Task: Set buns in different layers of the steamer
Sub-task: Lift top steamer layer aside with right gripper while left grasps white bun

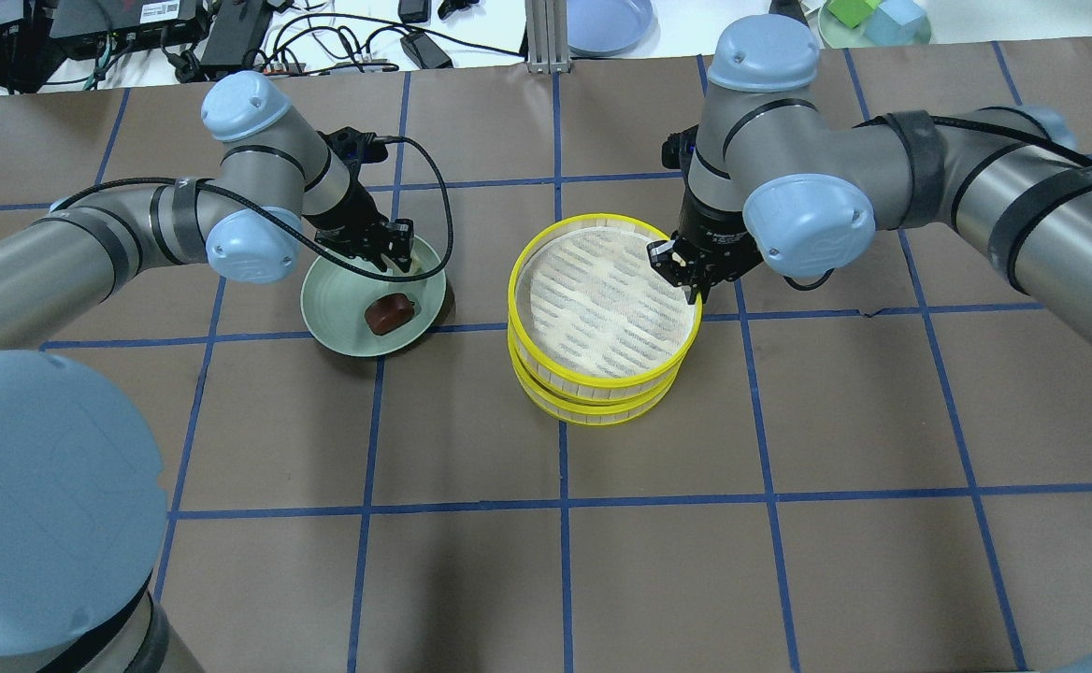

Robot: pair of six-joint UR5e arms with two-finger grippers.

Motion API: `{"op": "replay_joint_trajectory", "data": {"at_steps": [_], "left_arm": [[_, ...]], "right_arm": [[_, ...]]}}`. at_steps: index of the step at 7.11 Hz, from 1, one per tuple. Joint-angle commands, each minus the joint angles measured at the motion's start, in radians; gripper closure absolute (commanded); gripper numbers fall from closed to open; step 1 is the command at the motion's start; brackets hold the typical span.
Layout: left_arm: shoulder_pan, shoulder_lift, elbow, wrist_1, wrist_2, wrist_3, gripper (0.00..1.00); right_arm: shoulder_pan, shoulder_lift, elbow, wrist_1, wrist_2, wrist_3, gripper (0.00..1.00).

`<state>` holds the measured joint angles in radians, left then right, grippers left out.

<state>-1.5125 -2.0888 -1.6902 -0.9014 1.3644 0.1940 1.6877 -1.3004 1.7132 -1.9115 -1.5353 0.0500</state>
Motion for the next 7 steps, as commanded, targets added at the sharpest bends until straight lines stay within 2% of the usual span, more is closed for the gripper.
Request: {"op": "replay_joint_trajectory", "data": {"at_steps": [1,2,3,4,5,6,7], "left_arm": [[-0.009,0.048,0.021,-0.005,0.002,-0.109,1.00],[-0.026,0.077,0.021,-0.026,-0.004,-0.227,1.00],[-0.091,0.104,0.021,-0.036,0.001,-0.372,1.00],[-0.156,0.111,0.021,-0.034,-0.007,-0.533,1.00],[-0.219,0.116,0.021,-0.034,-0.008,-0.586,1.00],[-0.276,0.113,0.011,-0.036,-0.030,-0.593,1.00],[-0.325,0.113,0.006,-0.037,-0.036,-0.646,1.00]], "right_arm": [[-0.028,-0.138,-0.103,0.145,0.004,-0.010,1.00],[-0.069,-0.204,-0.177,0.290,0.004,-0.044,1.00],[-0.107,-0.286,-0.226,0.431,0.004,-0.065,1.00],[-0.133,-0.357,-0.237,0.487,-0.005,-0.068,1.00],[-0.150,-0.362,-0.225,0.553,-0.029,-0.100,1.00],[-0.175,-0.358,-0.224,0.555,-0.076,-0.170,1.00],[-0.222,-0.356,-0.224,0.560,-0.081,-0.230,1.00]]}}
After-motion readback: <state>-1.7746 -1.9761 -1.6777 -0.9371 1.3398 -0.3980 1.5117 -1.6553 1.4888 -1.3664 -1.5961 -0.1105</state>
